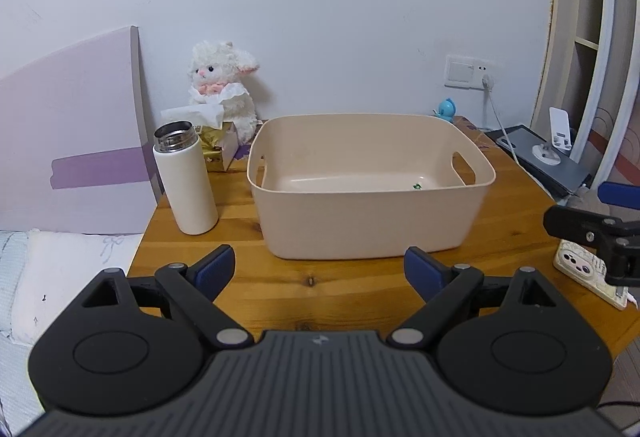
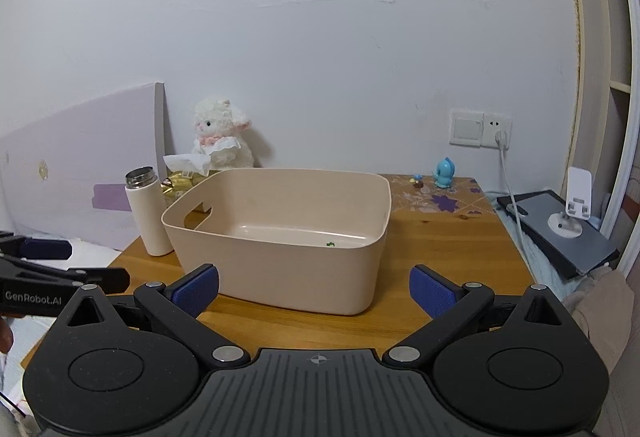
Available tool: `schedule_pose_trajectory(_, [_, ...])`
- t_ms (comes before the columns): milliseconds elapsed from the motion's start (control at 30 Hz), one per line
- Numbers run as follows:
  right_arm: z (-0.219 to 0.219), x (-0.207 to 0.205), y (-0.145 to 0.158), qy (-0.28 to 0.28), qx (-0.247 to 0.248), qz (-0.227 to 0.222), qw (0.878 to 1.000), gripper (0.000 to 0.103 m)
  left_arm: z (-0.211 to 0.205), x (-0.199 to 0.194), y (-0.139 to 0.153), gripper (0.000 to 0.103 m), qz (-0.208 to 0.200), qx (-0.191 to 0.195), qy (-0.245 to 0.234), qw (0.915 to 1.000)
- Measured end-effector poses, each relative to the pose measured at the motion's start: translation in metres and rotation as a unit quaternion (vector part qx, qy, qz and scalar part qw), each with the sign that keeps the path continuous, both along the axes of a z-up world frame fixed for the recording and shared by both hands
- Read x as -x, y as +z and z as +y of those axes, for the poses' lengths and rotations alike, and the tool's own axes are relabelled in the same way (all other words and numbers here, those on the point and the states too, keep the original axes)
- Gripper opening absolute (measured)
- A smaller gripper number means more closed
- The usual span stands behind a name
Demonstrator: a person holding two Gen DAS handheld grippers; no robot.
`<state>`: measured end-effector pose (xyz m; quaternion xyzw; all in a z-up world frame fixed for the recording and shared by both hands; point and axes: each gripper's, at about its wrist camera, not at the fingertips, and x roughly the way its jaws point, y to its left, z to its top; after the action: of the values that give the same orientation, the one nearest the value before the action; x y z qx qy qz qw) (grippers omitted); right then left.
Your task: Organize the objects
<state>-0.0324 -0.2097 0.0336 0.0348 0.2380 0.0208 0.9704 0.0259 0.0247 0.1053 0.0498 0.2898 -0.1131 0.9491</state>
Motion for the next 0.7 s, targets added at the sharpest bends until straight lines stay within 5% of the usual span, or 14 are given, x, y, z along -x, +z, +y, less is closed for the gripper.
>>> schedule_pose_trajectory(700, [-0.001, 0.049, 0.006, -0.001, -0.003, -0.004, 1.0, 0.103, 0.006, 0.067, 0.009, 0.093, -0.005, -0.002, -0.002, 1.0])
